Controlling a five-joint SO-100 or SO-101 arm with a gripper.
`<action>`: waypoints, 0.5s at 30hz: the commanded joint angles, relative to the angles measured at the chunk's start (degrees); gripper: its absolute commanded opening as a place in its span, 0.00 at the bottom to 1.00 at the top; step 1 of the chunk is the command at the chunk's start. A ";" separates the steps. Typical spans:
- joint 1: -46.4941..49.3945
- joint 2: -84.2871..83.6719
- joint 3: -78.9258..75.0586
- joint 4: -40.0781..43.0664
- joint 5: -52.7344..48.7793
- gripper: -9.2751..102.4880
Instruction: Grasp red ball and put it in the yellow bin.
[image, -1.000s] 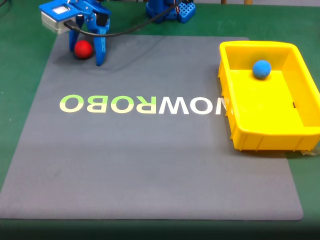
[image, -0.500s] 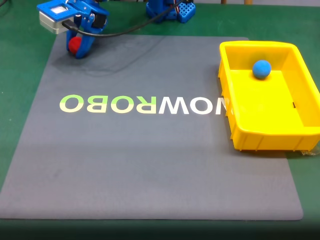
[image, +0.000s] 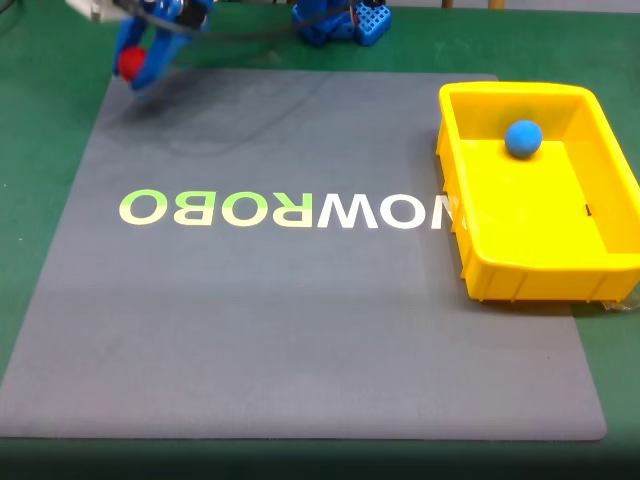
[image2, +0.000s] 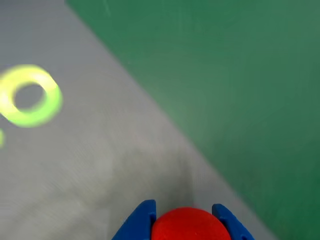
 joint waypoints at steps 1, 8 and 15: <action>-3.69 9.40 -2.99 1.14 1.85 0.08; -16.17 18.90 -3.25 2.20 4.66 0.08; -32.34 17.93 -6.15 1.67 9.76 0.08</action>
